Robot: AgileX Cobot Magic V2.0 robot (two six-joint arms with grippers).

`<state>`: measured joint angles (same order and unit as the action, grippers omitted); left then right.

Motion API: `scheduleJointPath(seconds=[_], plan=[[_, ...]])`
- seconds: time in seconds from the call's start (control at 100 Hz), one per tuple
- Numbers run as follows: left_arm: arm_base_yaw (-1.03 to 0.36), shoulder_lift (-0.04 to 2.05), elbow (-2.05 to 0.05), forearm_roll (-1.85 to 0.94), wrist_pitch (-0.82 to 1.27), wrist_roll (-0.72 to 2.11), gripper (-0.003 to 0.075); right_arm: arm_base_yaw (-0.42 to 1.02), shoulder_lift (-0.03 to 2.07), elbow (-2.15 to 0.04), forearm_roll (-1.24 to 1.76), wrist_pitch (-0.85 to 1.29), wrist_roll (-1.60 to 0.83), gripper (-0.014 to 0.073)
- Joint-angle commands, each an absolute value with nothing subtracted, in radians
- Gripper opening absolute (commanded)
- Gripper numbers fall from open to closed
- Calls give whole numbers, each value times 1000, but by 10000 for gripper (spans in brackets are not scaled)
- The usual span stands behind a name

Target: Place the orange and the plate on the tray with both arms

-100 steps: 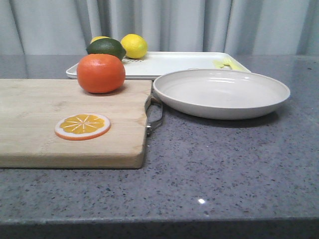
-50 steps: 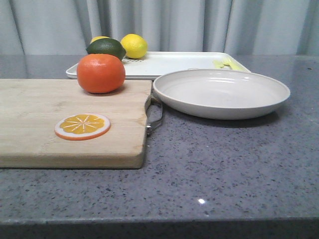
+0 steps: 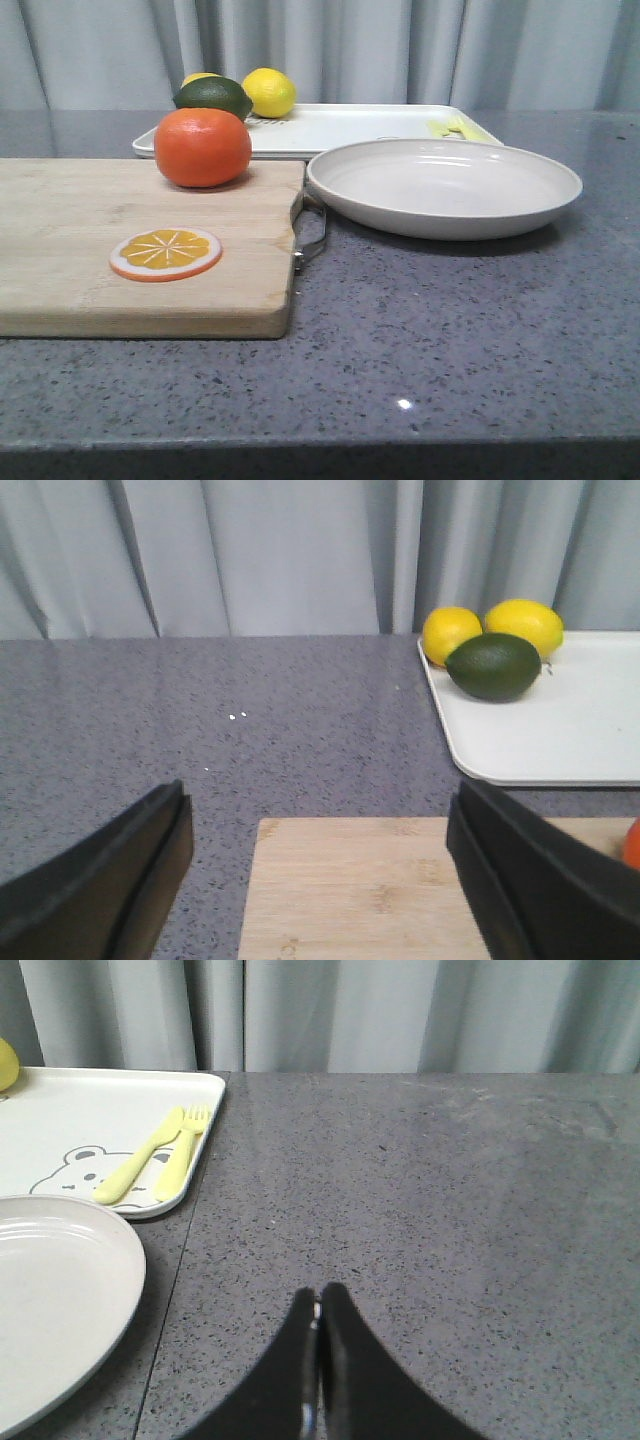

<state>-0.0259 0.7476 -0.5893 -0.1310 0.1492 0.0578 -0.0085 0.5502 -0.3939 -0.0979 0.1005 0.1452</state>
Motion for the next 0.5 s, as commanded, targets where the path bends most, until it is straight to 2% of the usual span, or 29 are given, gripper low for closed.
scheduleJointPath(seconds=[0.0,0.49], plan=[[-66,796,-669,-133,136,61,527,-15,558,-433,-107,13,144,-67],[-350,1148,-1029,-141,439,61,527,-15,558,-433,-107,10,144,-67]])
